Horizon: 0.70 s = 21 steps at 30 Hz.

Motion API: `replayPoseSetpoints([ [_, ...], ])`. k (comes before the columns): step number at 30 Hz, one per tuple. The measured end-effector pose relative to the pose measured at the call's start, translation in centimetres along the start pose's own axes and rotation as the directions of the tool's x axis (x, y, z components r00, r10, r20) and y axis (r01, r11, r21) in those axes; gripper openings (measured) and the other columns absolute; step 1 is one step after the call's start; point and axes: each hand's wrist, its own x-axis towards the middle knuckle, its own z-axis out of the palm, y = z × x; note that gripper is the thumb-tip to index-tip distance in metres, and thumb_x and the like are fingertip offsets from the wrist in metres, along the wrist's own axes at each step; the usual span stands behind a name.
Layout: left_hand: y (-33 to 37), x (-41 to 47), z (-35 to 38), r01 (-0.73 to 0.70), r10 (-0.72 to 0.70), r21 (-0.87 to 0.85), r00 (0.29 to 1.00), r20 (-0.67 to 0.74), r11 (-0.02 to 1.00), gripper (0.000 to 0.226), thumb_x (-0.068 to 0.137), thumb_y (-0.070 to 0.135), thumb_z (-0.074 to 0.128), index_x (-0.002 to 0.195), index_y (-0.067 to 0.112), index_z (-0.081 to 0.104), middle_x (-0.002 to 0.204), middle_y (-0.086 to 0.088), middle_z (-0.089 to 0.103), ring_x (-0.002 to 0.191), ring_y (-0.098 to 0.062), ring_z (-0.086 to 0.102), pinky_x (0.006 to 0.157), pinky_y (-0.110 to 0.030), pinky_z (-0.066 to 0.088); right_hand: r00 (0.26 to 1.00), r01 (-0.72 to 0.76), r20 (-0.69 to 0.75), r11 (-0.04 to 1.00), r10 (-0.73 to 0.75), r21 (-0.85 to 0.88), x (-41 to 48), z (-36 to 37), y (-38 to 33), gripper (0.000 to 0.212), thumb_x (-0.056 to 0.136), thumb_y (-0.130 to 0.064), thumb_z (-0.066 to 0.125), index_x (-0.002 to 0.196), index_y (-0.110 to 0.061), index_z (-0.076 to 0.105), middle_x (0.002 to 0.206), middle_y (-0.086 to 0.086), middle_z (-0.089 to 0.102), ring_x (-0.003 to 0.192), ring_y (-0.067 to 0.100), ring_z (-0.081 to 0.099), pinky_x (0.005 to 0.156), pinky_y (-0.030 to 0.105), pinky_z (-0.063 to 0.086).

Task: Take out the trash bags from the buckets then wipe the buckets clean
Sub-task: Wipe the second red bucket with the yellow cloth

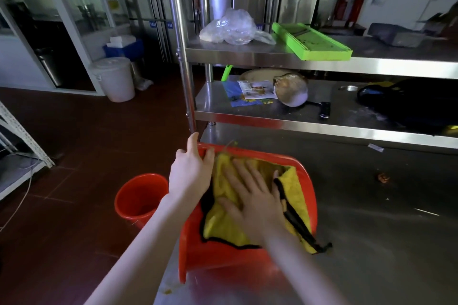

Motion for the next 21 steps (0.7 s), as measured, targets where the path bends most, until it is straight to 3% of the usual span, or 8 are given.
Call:
replayPoseSetpoints([
  [3, -1.0, -1.0, -0.2, -0.047, 0.042, -0.114, 0.998, -0.052, 0.992, 0.048, 0.101, 0.042, 0.035, 0.148, 0.035, 0.025, 0.102, -0.017, 0.064, 0.092, -0.036, 0.060, 0.082, -0.045, 0.051, 0.971, -0.238, 0.008, 0.971, 0.238, 0.012, 1.3, -1.7, 5.1, 0.074, 0.079, -0.080, -0.007, 0.147, -0.054, 0.008, 0.158, -0.027, 0.005, 0.147, 0.001, -0.001, 0.114, 0.058, 0.000],
  [5, -1.5, -2.1, -0.4, -0.081, 0.071, -0.201, 0.996, -0.058, 0.976, 0.046, 0.103, 0.041, 0.032, 0.149, 0.038, 0.024, 0.086, -0.011, 0.067, 0.076, -0.026, 0.062, 0.068, -0.041, 0.051, 0.928, -0.355, 0.122, 0.935, 0.351, 0.016, 2.8, -3.2, 7.4, 0.080, 0.077, -0.081, -0.006, 0.148, -0.050, 0.018, 0.158, -0.026, 0.013, 0.146, 0.002, 0.007, 0.116, 0.061, 0.005],
  [9, -2.4, -3.6, -0.6, -0.129, 0.101, -0.259, 0.988, -0.117, 0.957, 0.045, 0.102, 0.047, 0.029, 0.147, 0.046, 0.024, 0.056, 0.003, 0.056, 0.048, -0.010, 0.054, 0.052, -0.032, 0.038, 0.962, -0.199, 0.186, 0.980, 0.200, -0.024, 4.8, -3.5, 4.6, 0.073, 0.084, -0.076, -0.002, 0.147, -0.048, 0.020, 0.156, -0.027, 0.016, 0.146, 0.002, 0.011, 0.112, 0.066, 0.006],
  [11, -2.6, -3.7, -0.6, -0.142, 0.115, -0.269, 0.987, -0.114, 0.953, 0.047, 0.100, 0.052, 0.032, 0.146, 0.049, 0.024, 0.071, -0.002, 0.065, 0.068, -0.019, 0.065, 0.059, -0.034, 0.041, 0.988, -0.020, 0.153, 1.000, 0.021, -0.010, 4.6, -2.3, 0.5, 0.072, 0.084, -0.075, -0.001, 0.148, -0.047, 0.017, 0.157, -0.025, 0.014, 0.147, 0.005, 0.009, 0.111, 0.068, 0.005],
  [13, -2.8, -3.6, -0.7, -0.157, 0.137, -0.257, 0.986, -0.096, 0.954, 0.053, 0.096, 0.055, 0.042, 0.146, 0.053, 0.022, 0.110, -0.011, 0.069, 0.101, -0.026, 0.065, 0.079, -0.036, 0.048, 0.982, 0.148, 0.125, 0.989, -0.145, -0.019, 3.8, -1.1, -3.5, 0.066, 0.088, -0.064, 0.007, 0.149, -0.040, 0.019, 0.159, -0.019, 0.014, 0.148, 0.009, 0.004, 0.112, 0.068, 0.004],
  [16, -2.9, -4.0, -1.0, -0.204, 0.189, -0.238, 0.978, -0.083, 0.950, 0.057, 0.096, 0.049, 0.049, 0.141, 0.064, 0.018, 0.139, 0.006, 0.055, 0.124, -0.015, 0.054, 0.097, -0.032, 0.045, 0.969, 0.236, 0.074, 0.972, -0.236, 0.002, 2.8, -0.6, -5.0, 0.062, 0.093, -0.058, 0.017, 0.150, -0.032, 0.021, 0.160, -0.012, 0.015, 0.149, 0.012, 0.002, 0.115, 0.063, 0.005],
  [18, -3.4, -4.2, -1.0, -0.197, 0.176, -0.254, 0.979, -0.104, 0.947, 0.054, 0.098, 0.045, 0.046, 0.139, 0.067, 0.019, 0.131, 0.005, 0.062, 0.113, -0.016, 0.061, 0.087, -0.030, 0.047, 0.977, 0.206, 0.044, 0.978, -0.206, 0.007, 2.3, -1.0, -2.7, 0.062, 0.093, -0.067, 0.015, 0.149, -0.041, 0.018, 0.160, -0.016, 0.012, 0.149, 0.009, 0.004, 0.115, 0.057, 0.004],
  [21, -4.3, -4.7, -0.9, -0.197, 0.160, -0.294, 0.977, -0.144, 0.935, 0.049, 0.101, 0.041, 0.039, 0.142, 0.063, 0.023, 0.081, 0.010, 0.068, 0.062, -0.009, 0.062, 0.056, -0.020, 0.044, 0.998, -0.054, 0.030, 0.998, 0.056, -0.042, 2.0, -2.3, 2.8, 0.075, 0.084, -0.077, 0.001, 0.149, -0.045, 0.020, 0.159, -0.021, 0.014, 0.147, 0.005, 0.011, 0.119, 0.052, 0.009],
])
